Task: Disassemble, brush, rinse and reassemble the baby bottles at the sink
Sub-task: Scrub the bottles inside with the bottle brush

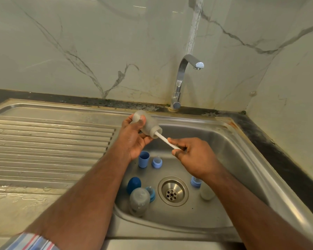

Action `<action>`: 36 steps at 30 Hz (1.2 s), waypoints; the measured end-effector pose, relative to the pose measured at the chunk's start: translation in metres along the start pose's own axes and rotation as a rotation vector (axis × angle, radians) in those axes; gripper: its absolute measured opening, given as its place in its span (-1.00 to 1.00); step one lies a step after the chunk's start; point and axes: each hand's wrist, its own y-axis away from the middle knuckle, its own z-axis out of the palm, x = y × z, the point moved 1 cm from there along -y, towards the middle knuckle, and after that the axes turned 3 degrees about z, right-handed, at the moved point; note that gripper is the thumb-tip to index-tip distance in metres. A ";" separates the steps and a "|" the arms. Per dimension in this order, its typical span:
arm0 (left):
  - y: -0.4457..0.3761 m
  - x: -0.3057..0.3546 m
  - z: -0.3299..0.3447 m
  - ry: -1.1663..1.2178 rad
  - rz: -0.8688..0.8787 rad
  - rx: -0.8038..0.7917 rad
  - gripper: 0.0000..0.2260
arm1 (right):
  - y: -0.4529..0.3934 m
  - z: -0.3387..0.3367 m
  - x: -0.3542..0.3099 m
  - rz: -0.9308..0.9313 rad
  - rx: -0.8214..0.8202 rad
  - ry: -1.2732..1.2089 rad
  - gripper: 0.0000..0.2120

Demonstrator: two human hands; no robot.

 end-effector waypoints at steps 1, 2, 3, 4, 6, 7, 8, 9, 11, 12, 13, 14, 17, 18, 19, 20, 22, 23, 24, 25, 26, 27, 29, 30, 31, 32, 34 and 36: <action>0.000 0.001 0.000 0.005 0.001 0.008 -0.56 | 0.000 -0.002 0.000 -0.030 0.016 0.138 -0.63; 0.000 0.001 0.000 0.015 0.002 0.014 -0.55 | -0.001 -0.002 0.000 -0.047 0.034 0.239 -0.62; 0.000 0.001 0.000 0.025 0.004 0.018 -0.55 | -0.001 -0.001 0.000 -0.055 0.053 0.289 -0.62; 0.000 0.002 0.000 0.030 0.007 0.020 -0.56 | -0.001 0.001 -0.001 -0.051 0.066 0.276 -0.62; 0.002 0.001 0.001 0.028 0.005 0.010 -0.57 | -0.002 0.007 -0.001 0.015 0.062 0.041 -0.65; 0.004 0.000 0.003 0.022 -0.001 -0.006 -0.57 | -0.003 0.011 -0.001 0.065 0.043 -0.106 -0.66; 0.005 0.000 0.004 0.008 -0.006 -0.020 -0.57 | -0.004 0.013 -0.002 0.106 0.023 -0.234 -0.68; 0.007 -0.001 0.005 -0.015 -0.012 -0.033 -0.57 | -0.004 0.014 -0.003 0.130 0.002 -0.323 -0.68; 0.009 -0.003 0.009 -0.064 -0.016 -0.044 -0.59 | -0.002 0.011 -0.003 0.098 -0.032 -0.318 -0.66; 0.010 -0.004 0.011 -0.080 -0.009 -0.043 -0.59 | -0.001 0.008 -0.003 0.064 -0.039 -0.235 -0.65; 0.010 -0.004 0.011 -0.088 0.002 -0.036 -0.60 | -0.001 0.004 -0.003 0.029 -0.036 -0.124 -0.63; 0.010 -0.003 0.012 -0.088 0.011 -0.025 -0.60 | -0.001 0.002 -0.003 0.001 -0.028 -0.005 -0.62; 0.011 0.001 0.010 -0.075 0.025 -0.002 -0.60 | 0.000 -0.001 -0.006 -0.059 0.003 0.393 -0.54; 0.010 0.002 0.009 -0.068 0.029 0.003 -0.59 | 0.001 -0.001 -0.009 -0.076 0.027 0.501 -0.51; 0.010 0.003 0.009 -0.058 0.033 0.009 -0.57 | 0.003 -0.001 -0.012 -0.084 0.056 0.577 -0.47; 0.009 0.004 0.009 -0.047 0.038 0.014 -0.56 | 0.005 -0.001 -0.014 -0.082 0.079 0.623 -0.44; 0.009 0.005 0.010 -0.042 0.053 0.019 -0.55 | 0.007 0.002 -0.017 -0.087 0.082 0.682 -0.40; 0.009 0.005 0.010 -0.042 0.060 0.025 -0.56 | 0.006 0.004 -0.018 -0.089 0.068 0.668 -0.42; 0.009 0.006 0.009 -0.036 0.065 0.035 -0.56 | 0.005 0.005 -0.017 -0.086 0.049 0.597 -0.46; 0.009 0.006 0.008 -0.027 0.067 0.045 -0.57 | 0.002 0.006 -0.015 -0.069 0.017 0.478 -0.51; 0.008 0.006 0.008 -0.019 0.067 0.051 -0.57 | 0.000 0.005 -0.012 -0.043 -0.020 0.332 -0.56; 0.008 0.006 0.007 -0.015 0.063 0.050 -0.59 | -0.001 0.003 -0.009 -0.013 -0.054 0.190 -0.59; 0.008 0.006 0.007 -0.017 0.056 0.045 -0.61 | 0.000 0.001 -0.004 0.035 -0.065 0.026 -0.62; 0.009 0.005 0.008 -0.024 0.055 0.038 -0.61 | 0.001 0.000 -0.004 0.036 -0.035 0.022 -0.62; 0.009 0.005 0.009 -0.034 0.056 0.028 -0.60 | 0.002 -0.001 -0.004 0.021 0.006 0.086 -0.61; 0.009 0.004 0.010 -0.046 0.055 0.015 -0.59 | 0.003 0.001 -0.005 -0.005 0.047 0.209 -0.59; 0.010 0.003 0.011 -0.069 0.062 0.000 -0.58 | 0.002 0.008 -0.010 -0.048 0.081 0.428 -0.54; 0.010 0.004 0.010 -0.055 0.070 0.016 -0.57 | 0.001 0.011 -0.014 -0.049 0.019 0.434 -0.53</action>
